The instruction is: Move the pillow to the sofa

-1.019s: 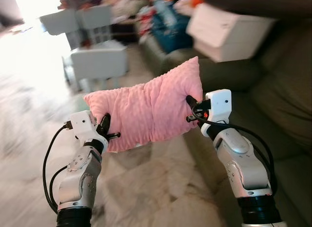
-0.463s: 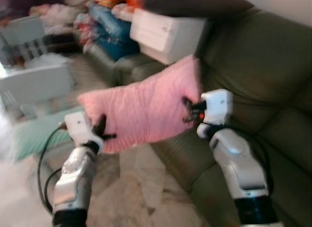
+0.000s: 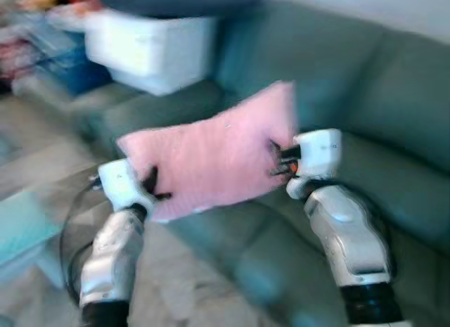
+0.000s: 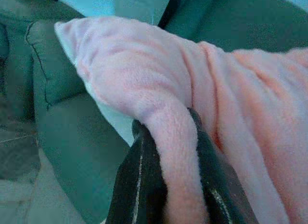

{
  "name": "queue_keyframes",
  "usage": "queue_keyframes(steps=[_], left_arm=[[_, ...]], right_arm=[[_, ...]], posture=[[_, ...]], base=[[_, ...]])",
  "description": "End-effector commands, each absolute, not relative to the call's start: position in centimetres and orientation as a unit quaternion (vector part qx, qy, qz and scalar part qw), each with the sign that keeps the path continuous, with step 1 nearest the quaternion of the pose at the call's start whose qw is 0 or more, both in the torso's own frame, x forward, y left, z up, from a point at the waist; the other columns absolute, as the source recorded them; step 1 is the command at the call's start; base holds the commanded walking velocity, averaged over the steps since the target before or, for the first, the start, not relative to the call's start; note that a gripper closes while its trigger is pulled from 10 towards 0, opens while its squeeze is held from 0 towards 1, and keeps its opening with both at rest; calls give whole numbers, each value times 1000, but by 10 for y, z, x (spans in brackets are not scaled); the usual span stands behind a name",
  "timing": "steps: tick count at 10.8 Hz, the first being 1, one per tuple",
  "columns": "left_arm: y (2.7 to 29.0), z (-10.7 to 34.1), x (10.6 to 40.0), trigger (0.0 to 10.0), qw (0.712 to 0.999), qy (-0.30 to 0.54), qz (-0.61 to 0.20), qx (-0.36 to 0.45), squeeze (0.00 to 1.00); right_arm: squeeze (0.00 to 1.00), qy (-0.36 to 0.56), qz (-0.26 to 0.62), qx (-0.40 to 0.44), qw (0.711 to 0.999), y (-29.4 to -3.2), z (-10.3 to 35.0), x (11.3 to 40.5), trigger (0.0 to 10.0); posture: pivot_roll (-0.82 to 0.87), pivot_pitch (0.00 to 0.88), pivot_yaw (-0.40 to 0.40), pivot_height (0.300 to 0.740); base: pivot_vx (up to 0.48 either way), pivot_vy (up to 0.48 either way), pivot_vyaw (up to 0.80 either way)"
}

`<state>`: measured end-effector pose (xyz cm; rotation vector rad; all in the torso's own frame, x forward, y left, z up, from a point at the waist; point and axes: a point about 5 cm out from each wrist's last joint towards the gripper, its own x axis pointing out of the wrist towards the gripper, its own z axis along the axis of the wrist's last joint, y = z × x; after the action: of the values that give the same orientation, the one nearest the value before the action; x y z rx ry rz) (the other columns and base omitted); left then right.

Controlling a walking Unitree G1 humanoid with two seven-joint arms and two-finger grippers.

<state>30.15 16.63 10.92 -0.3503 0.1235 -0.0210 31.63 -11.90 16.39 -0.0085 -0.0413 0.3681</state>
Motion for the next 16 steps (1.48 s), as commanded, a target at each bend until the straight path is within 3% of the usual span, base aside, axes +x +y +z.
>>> queue_keyframes(steps=[1,3,16], left_arm=[[161,113,304,10000,982,60,-16,-178,0],[161,113,305,10000,981,62,-18,-182,0],[146,109,303,10000,978,99,-75,-170,0]], right_arm=[[0,-36,183,-6,982,-121,172,316,10000],[0,-34,183,-7,983,-121,171,315,10000],[0,-20,178,-18,984,-121,167,315,10000]], posture=[[-141,0,-40,740],[-144,0,-41,740],[-148,0,-41,740]], base=[[0,0,0],[0,0,0],[0,480,0]])
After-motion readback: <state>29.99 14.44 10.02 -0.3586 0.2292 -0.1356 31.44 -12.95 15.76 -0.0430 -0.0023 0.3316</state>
